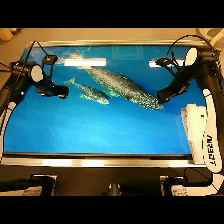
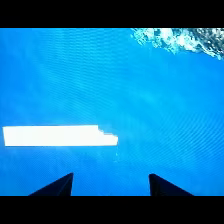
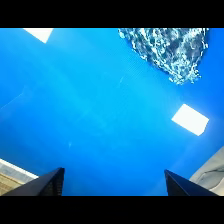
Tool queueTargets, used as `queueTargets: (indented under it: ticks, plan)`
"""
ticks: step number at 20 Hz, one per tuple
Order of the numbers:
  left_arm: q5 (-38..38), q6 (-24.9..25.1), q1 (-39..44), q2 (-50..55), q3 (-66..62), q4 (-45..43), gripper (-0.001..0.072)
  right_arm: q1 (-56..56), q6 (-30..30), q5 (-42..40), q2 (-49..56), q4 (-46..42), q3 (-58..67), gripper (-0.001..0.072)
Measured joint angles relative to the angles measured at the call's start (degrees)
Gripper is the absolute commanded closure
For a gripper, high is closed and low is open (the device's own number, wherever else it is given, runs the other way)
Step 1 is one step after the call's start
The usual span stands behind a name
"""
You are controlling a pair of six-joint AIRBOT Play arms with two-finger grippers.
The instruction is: Fold the shirts.
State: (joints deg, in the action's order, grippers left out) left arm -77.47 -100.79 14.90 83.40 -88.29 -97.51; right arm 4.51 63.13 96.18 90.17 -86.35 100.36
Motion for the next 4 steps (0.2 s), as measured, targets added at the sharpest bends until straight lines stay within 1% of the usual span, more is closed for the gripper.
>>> queueTargets:
  ticks: [4]
  plan:
    - [0.11, -0.15, 0.0, 0.0, 0.0, -0.09, 0.0133, 0.11, 0.04, 0.09, 0.02, -0.02, 0.0, 0.0016]
